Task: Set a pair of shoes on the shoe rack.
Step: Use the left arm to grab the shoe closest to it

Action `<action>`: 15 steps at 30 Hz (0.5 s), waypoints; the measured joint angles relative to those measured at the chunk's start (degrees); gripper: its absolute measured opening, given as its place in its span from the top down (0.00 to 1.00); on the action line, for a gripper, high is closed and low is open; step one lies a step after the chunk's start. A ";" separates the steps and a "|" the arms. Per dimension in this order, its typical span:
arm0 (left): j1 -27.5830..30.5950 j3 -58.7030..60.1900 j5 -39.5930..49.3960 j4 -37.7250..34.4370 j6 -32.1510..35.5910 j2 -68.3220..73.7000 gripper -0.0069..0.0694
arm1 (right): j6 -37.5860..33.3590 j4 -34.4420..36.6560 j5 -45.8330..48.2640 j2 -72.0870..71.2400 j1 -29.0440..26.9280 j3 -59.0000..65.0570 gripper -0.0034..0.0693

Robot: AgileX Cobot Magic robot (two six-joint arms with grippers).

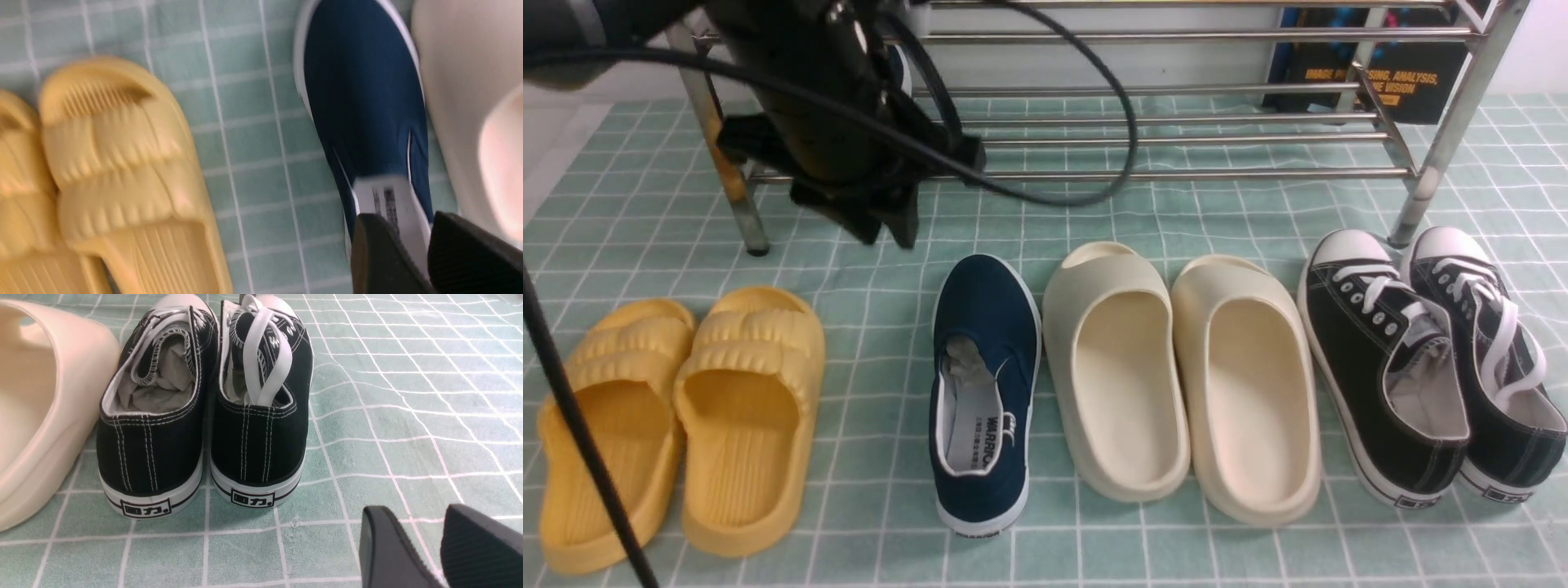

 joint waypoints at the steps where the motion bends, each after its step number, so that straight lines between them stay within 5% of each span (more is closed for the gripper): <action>1: -0.25 1.64 0.00 0.00 -0.36 -0.34 0.64 | 0.00 0.00 0.00 0.00 0.00 0.00 0.61; 8: -5.25 19.04 -5.63 0.16 -6.13 -3.51 0.64 | 0.00 0.00 0.00 0.00 0.00 0.00 0.61; 15: -6.22 21.79 -14.65 0.83 -10.95 0.19 0.62 | 0.00 0.00 0.00 0.00 0.00 0.00 0.61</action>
